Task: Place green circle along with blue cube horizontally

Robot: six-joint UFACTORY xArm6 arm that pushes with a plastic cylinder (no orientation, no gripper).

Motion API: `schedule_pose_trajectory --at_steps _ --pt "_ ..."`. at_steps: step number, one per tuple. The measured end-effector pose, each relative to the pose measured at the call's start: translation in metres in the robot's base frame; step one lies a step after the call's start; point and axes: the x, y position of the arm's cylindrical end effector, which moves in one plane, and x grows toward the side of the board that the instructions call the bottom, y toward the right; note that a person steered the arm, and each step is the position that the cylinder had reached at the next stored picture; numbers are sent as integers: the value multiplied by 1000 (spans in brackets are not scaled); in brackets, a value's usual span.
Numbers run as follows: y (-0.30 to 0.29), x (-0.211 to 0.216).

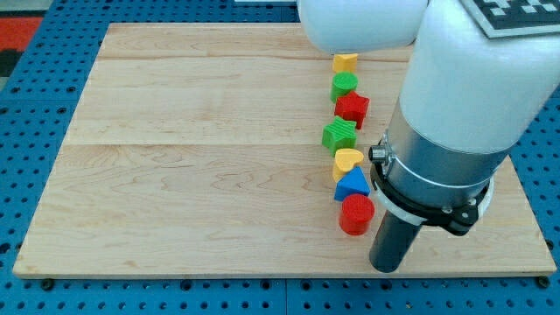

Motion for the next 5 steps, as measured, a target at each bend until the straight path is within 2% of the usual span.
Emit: schedule_pose_trajectory --at_steps 1,2,4,5 --pt "10 -14" --pt "75 -76" --pt "99 -178" --pt "78 -251"
